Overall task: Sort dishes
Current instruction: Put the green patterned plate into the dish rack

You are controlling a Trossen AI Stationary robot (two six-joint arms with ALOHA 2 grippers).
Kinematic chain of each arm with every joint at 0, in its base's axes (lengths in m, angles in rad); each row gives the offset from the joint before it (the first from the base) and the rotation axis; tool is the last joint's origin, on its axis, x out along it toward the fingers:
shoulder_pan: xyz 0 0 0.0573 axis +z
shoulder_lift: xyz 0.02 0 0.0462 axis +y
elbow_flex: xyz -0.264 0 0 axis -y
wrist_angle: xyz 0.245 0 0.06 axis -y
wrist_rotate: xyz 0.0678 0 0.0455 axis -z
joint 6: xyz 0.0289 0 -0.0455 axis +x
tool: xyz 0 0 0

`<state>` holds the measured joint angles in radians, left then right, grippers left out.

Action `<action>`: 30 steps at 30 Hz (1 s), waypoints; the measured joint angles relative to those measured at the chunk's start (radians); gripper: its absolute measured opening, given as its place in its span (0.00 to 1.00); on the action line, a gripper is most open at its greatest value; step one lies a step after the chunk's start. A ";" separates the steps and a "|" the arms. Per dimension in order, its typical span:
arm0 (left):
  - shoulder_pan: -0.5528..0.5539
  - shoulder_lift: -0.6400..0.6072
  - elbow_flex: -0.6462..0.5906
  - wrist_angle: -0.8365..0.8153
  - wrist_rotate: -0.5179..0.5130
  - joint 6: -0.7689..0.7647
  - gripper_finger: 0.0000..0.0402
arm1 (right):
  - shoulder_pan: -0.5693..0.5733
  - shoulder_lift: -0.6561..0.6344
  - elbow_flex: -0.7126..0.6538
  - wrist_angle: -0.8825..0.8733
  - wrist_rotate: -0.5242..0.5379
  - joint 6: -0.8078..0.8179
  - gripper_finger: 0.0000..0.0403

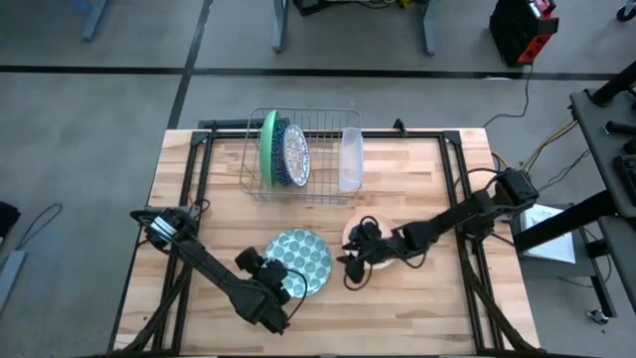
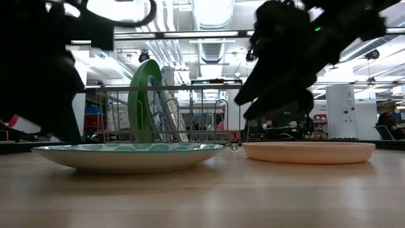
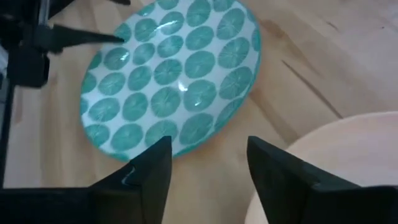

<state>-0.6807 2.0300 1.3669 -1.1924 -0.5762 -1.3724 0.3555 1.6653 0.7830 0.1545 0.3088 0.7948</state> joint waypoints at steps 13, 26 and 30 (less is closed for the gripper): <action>-0.002 -0.004 -0.133 0.215 -0.028 -0.028 0.49 | -0.168 0.153 0.187 -0.181 -0.082 -0.115 0.60; -0.017 -0.002 -0.240 0.454 -0.130 -0.118 0.39 | -0.194 0.273 0.269 -0.196 -0.180 -0.163 0.59; -0.022 -0.002 -0.267 0.503 -0.162 -0.137 0.38 | -0.198 0.306 0.307 -0.199 -0.250 -0.186 0.58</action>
<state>-0.7025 2.0281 1.0996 -0.6891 -0.7380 -1.5091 0.1575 1.9715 1.0903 -0.0444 0.0592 0.6093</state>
